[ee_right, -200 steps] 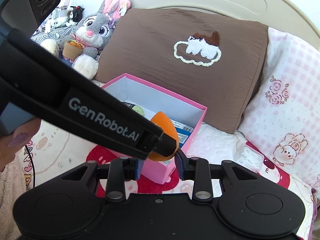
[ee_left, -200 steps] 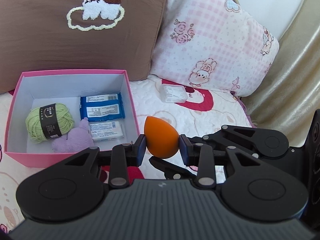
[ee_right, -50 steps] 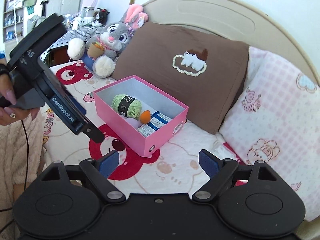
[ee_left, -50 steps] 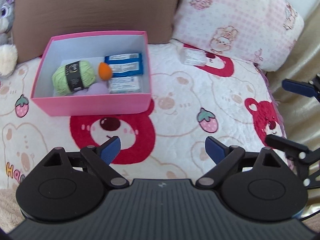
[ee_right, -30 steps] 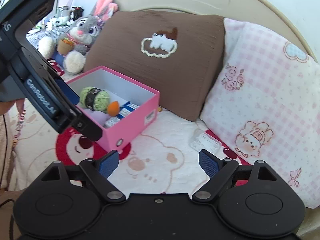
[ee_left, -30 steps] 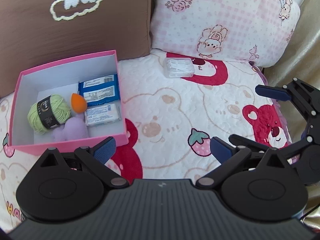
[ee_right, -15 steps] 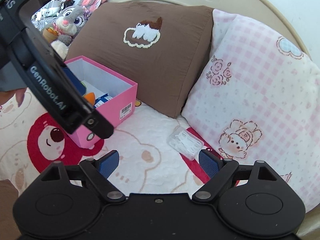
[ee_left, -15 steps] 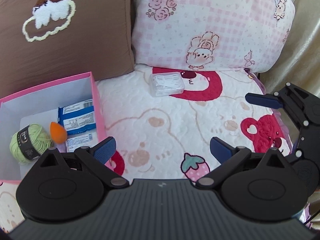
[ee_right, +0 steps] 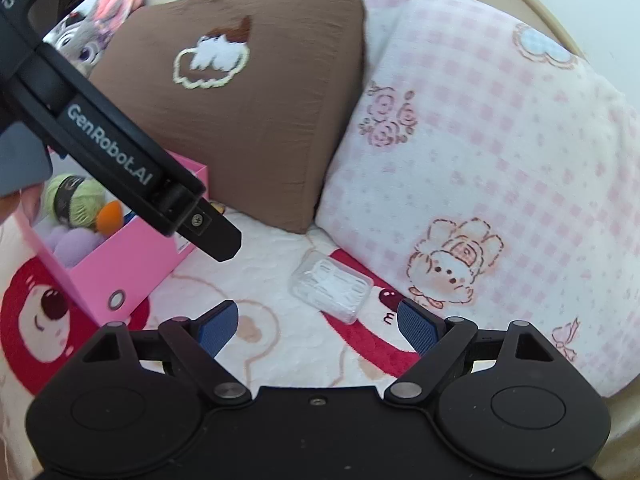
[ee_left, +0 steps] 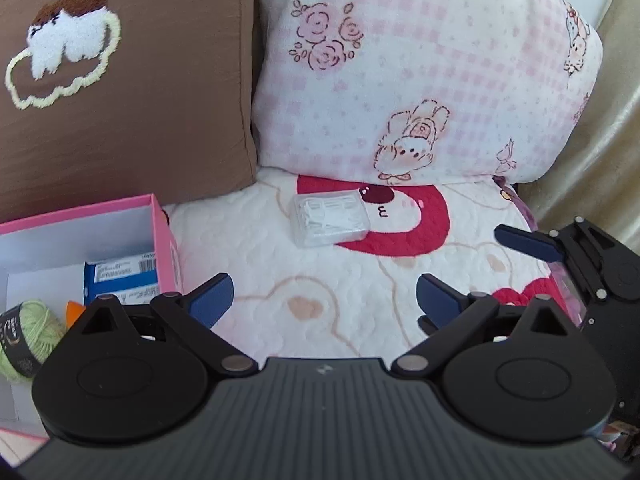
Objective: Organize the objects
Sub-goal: 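Lower the open left tool over the clear floss-pick case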
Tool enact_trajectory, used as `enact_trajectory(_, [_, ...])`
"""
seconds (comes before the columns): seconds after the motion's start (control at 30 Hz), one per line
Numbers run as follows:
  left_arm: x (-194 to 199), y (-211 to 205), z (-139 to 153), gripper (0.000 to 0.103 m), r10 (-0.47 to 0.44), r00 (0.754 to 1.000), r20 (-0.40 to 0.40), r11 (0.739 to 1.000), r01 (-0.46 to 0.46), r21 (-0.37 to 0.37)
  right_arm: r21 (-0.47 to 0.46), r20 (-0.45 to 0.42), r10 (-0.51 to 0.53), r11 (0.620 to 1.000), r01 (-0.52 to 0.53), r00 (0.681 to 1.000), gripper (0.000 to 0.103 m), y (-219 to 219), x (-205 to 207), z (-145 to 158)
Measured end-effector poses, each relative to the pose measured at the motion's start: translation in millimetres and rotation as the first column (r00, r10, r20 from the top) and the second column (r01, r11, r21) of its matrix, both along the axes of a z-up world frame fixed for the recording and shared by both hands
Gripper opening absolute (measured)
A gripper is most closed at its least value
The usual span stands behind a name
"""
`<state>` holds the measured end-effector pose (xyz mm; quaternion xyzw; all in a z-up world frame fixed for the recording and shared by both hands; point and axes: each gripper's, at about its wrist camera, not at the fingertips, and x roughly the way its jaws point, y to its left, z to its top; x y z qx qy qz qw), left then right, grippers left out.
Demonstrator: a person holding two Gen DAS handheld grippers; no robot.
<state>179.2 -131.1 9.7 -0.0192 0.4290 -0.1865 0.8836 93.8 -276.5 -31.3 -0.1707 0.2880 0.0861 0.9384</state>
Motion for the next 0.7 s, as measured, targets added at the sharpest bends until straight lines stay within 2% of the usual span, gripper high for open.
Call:
enact_trajectory(0.13, [13.4,-10.7,-9.0,0.098,-0.015,1.000,-0.017,1.000,0.015,-0.015,-0.106,0.039,0.026,0.994,-0.021,0.999,0.089,-3.7,4.4,-9.4])
enact_trajectory(0.27, [26.1,-22.1,-20.6,0.093,-0.010,1.000,-0.026,1.000,0.010,-0.025,-0.208,0.055,0.079,0.976,-0.066,0.995,0.089,-5.4,9.7,-22.5])
enact_trajectory(0.33, [34.8,-26.2,-28.0,0.092,-0.005,0.999,-0.039,0.999,0.004,-0.035,-0.235,0.063,0.098,0.969,-0.080,0.993,0.089,-5.2,14.7,-31.1])
enact_trajectory(0.6, [69.0,-30.2,-54.4,0.091,0.034,0.999,-0.022,0.996,-0.036,-0.079,-0.169,0.019,0.068,0.984,-0.063,0.998,0.089,-8.3,48.9,-62.6])
enact_trajectory(0.7, [83.8,-31.2,-64.9,0.091,0.059,0.998,-0.017,0.995,-0.060,-0.080,-0.079,-0.042,0.002,0.997,-0.005,0.999,0.089,-12.2,69.1,-68.8])
